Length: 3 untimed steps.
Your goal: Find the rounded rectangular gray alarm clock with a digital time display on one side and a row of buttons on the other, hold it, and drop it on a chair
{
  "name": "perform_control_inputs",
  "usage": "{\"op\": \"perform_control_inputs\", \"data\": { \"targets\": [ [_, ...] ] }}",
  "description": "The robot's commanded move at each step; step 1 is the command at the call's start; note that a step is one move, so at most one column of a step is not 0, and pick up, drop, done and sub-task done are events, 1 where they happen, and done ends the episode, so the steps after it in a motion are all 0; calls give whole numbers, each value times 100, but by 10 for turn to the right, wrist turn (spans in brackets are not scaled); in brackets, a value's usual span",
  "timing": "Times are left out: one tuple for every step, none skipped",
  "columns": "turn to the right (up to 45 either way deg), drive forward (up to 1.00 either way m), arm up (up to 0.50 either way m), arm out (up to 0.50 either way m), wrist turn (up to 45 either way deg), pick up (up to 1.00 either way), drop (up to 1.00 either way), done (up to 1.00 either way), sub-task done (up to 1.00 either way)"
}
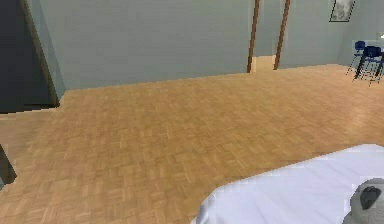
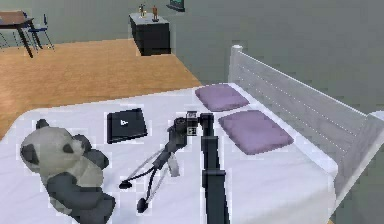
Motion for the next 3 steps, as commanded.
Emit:
{"op": "perform_control_inputs", "data": {
  "targets": [
    [0,0,0,0,450,0,0,0,0],
    [0,0,0,0,450,0,0,0,0],
    [0,0,0,0,240,0,0,0,0]
  ]
}}
